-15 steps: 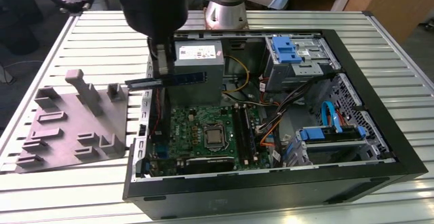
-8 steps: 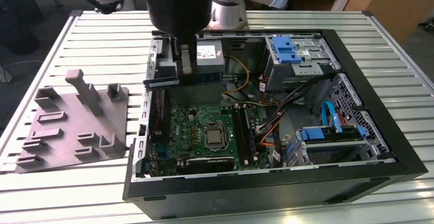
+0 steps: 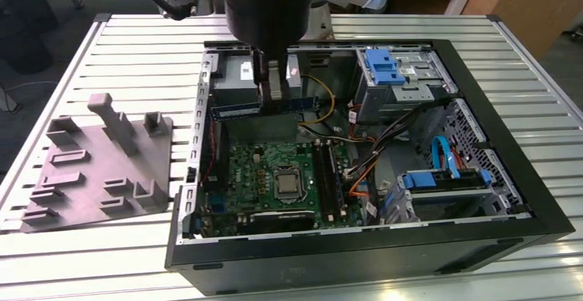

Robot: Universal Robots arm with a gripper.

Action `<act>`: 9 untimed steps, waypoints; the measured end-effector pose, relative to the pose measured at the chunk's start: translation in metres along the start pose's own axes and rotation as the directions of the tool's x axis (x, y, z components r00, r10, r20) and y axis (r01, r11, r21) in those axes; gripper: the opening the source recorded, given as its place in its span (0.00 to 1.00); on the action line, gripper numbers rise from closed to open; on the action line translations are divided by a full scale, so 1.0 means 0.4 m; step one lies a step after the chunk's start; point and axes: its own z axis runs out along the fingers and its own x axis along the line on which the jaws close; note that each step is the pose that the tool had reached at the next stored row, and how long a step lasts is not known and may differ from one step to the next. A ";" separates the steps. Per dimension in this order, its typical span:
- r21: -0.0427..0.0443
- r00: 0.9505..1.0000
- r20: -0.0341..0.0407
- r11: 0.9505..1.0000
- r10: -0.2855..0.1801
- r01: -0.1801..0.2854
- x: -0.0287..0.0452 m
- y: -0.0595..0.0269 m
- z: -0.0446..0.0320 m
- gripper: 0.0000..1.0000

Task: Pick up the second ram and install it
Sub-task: 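Pick up the second ram and move it above second insertion slot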

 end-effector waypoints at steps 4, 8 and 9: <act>0.003 0.999 0.000 0.999 0.048 -0.048 0.000 -0.001 0.003 0.14; 0.004 0.997 0.000 0.997 0.075 -0.075 0.001 -0.014 0.006 0.14; 0.004 0.997 0.000 0.997 0.076 -0.076 0.002 -0.022 0.007 0.14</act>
